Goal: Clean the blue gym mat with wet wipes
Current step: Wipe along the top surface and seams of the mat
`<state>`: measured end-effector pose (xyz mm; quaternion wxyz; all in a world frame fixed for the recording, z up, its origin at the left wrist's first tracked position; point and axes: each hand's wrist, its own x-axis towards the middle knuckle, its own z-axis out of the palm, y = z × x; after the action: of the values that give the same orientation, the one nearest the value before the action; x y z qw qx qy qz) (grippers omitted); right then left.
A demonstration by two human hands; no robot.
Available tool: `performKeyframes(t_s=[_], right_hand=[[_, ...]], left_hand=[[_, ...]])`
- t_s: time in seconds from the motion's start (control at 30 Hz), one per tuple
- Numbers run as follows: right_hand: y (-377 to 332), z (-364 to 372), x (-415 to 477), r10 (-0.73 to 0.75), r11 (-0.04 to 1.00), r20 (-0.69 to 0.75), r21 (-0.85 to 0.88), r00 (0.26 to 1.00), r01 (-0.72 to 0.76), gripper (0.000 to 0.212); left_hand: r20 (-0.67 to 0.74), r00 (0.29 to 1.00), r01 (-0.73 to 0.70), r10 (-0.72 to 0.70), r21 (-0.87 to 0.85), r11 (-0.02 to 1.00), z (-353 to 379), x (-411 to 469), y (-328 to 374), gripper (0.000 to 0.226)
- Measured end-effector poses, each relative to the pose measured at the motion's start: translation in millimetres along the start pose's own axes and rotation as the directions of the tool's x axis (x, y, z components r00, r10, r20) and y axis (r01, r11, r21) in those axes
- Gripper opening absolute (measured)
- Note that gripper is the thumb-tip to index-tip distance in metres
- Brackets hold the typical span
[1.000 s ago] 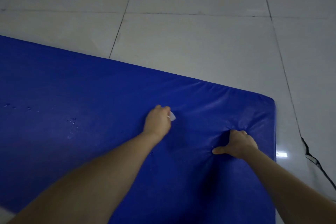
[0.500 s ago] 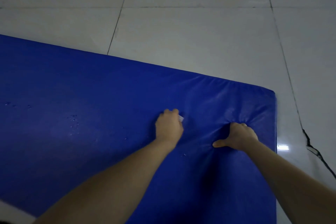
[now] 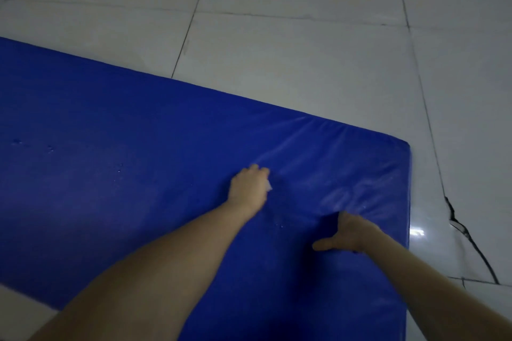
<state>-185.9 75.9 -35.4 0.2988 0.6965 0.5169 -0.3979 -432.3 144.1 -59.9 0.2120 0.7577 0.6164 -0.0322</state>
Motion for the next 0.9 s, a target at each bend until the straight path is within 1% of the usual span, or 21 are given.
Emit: performKeyframes(t_s=[0.07, 0.1, 0.17, 0.27, 0.33, 0.4, 0.5, 0.57, 0.63, 0.7, 0.77, 0.83, 0.9], right_hand=[[-9.4, 20.0, -4.6, 0.039, 0.996, -0.047, -0.074, 0.998, -0.043, 0.131], [-12.8, 23.3, -4.1, 0.052, 0.995, -0.081, -0.084, 0.995, -0.059, 0.131], [-16.2, 20.9, -3.1, 0.060, 0.995, -0.091, -0.078, 0.994, -0.067, 0.128], [-14.4, 18.4, -1.1, 0.069, 0.995, -0.100, -0.061, 0.993, -0.075, 0.123], [-13.0, 20.8, -0.4, 0.060, 0.996, -0.120, -0.055, 0.991, -0.067, 0.123], [-11.9, 21.8, 0.0, 0.048, 0.996, -0.128, -0.064, 0.991, -0.057, 0.124], [-13.2, 19.7, -0.8, 0.058, 0.996, -0.122, -0.061, 0.991, -0.066, 0.125], [-15.2, 18.4, -1.5, 0.054, 0.996, -0.119, -0.061, 0.991, -0.061, 0.125], [-15.5, 17.0, -1.0, 0.055, 0.996, -0.115, -0.058, 0.992, -0.062, 0.126], [-15.5, 16.7, 1.0, 0.065, 0.996, -0.123, -0.048, 0.990, -0.071, 0.121], [-16.4, 16.7, 3.1, 0.070, 0.996, -0.121, -0.039, 0.990, -0.075, 0.112], [-17.7, 16.2, 3.6, 0.064, 0.996, -0.114, -0.046, 0.991, -0.070, 0.115], [-18.2, 15.6, 1.9, 0.062, 0.996, -0.106, -0.056, 0.992, -0.069, 0.124]], left_hand=[[-0.058, 0.984, 0.163, -0.166, -0.050, 0.985, -7.7, -1.3, -40.2, 0.014], [-0.092, 0.962, 0.251, -0.257, -0.073, 0.965, -10.5, -2.3, -58.9, 0.014], [-0.139, 0.901, 0.395, -0.410, -0.126, 0.910, -13.3, -5.3, -87.4, 0.010], [-0.164, 0.825, 0.493, -0.541, -0.259, 0.831, -9.9, -4.0, -94.1, 0.011], [-0.173, 0.810, 0.493, -0.560, -0.315, 0.811, -6.3, -5.5, -79.2, 0.012], [-0.180, 0.844, 0.439, -0.505, -0.306, 0.844, 2.8, -11.6, -55.8, 0.003], [-0.143, 0.923, 0.308, -0.357, -0.280, 0.909, 15.4, -23.4, -10.4, 0.013], [-0.092, 0.965, 0.217, -0.245, -0.243, 0.946, 25.6, -33.4, 22.6, 0.007], [-0.036, 0.993, 0.103, -0.112, -0.200, 0.974, 40.1, -47.0, 56.4, 0.012], [0.043, 0.998, -0.035, 0.044, -0.191, 0.981, 55.5, -63.2, 85.5, 0.016], [0.093, 0.984, -0.132, 0.155, -0.215, 0.968, 65.3, -71.6, 101.2, 0.015], [0.093, 0.973, -0.190, 0.212, -0.198, 0.962, 66.2, -71.2, 99.6, 0.013], [0.065, 0.970, -0.222, 0.232, -0.137, 0.965, 60.4, -67.9, 83.4, 0.010]])
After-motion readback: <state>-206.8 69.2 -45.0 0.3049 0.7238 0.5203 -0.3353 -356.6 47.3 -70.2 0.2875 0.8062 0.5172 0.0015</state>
